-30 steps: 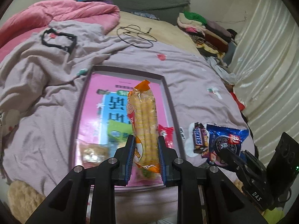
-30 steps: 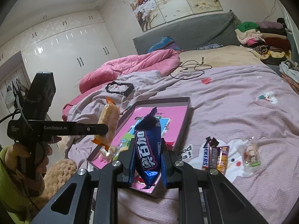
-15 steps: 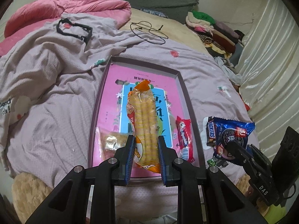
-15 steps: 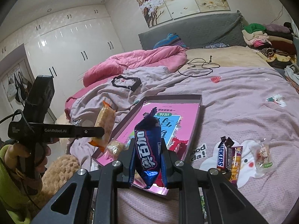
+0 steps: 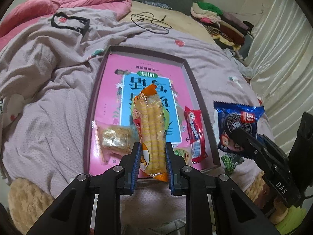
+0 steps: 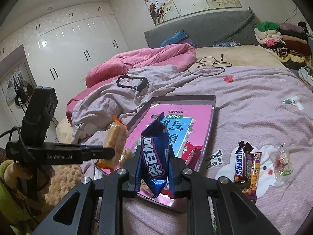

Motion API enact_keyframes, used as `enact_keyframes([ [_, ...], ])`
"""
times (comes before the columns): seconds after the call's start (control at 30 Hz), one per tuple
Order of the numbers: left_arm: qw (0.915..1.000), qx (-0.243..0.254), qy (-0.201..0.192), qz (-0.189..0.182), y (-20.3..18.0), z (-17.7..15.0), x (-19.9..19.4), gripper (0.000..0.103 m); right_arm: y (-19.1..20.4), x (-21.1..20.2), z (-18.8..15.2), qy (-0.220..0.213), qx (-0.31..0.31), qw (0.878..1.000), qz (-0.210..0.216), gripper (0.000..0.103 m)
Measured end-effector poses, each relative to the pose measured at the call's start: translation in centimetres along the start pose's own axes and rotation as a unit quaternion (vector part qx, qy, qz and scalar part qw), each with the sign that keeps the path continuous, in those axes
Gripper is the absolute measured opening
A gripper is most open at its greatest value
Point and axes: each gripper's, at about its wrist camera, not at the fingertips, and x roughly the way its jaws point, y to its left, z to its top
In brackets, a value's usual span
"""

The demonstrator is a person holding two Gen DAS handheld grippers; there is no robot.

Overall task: Organize snacks
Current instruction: 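Lower the corn-stick bag onto the tray with the left tool while the right tool lowers the blue packet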

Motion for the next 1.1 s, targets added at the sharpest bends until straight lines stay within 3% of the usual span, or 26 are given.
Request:
enact_keyframes([
  [1.1,0.9988,0.037,0.031,0.01,-1.6,-1.1,3.1,0.024,-0.3,5.3,-0.1,0.055,0.017,0.998,0.001,0.022],
])
